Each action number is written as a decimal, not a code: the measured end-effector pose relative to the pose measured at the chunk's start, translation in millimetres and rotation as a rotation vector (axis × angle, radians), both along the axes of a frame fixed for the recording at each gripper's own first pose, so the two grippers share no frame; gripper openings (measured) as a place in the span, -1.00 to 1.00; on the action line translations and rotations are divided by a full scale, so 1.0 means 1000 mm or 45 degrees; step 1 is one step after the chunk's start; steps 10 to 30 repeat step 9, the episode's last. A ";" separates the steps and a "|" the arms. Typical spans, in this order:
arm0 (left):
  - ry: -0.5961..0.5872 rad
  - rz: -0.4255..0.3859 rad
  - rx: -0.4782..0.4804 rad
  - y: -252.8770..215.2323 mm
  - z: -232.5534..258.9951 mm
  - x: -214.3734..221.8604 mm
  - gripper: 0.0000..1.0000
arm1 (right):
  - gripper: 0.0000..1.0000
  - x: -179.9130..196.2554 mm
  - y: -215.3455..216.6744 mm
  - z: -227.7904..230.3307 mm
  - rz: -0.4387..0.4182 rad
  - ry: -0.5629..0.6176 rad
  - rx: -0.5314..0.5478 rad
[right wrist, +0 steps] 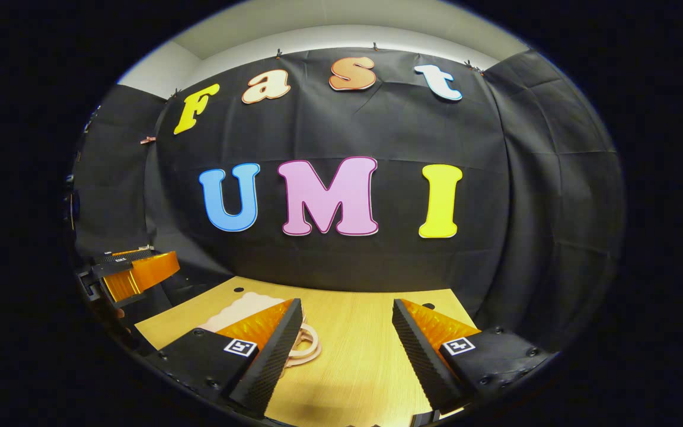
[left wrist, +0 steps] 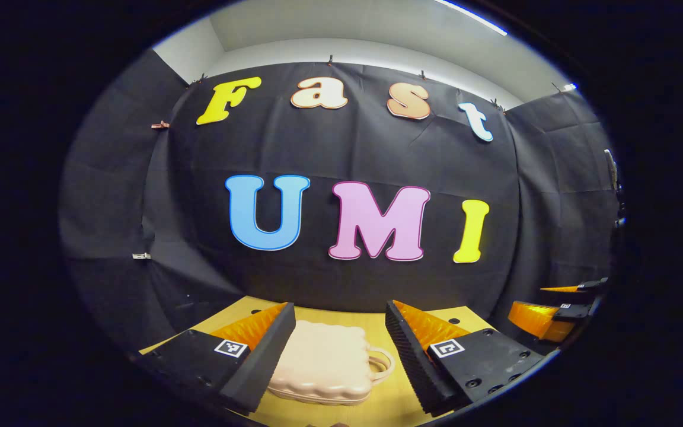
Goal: First open the suitcase, pack the skin care products into it, and then close the suitcase.
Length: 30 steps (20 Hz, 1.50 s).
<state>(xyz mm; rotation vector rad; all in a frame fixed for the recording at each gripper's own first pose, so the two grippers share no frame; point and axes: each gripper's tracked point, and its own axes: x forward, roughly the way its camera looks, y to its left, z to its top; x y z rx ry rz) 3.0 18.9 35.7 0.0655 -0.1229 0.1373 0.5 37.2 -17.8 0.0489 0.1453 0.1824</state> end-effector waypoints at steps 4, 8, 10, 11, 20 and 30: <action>0.009 -0.029 0.070 -0.022 -0.003 0.003 0.92 | 0.94 0.001 -0.007 -0.015 -0.008 0.059 -0.029; 0.023 -0.073 0.075 -0.035 -0.007 0.005 0.92 | 0.94 -0.004 -0.003 -0.010 0.023 0.044 -0.012; 0.029 -0.076 0.070 -0.036 -0.009 0.005 0.92 | 0.94 -0.004 -0.002 -0.012 0.031 0.045 -0.021; 0.029 -0.076 0.070 -0.036 -0.009 0.005 0.92 | 0.94 -0.004 -0.002 -0.012 0.031 0.045 -0.021; 0.029 -0.076 0.070 -0.036 -0.009 0.005 0.92 | 0.94 -0.004 -0.002 -0.012 0.031 0.045 -0.021; 0.029 -0.076 0.070 -0.036 -0.009 0.005 0.92 | 0.94 -0.004 -0.002 -0.012 0.031 0.045 -0.021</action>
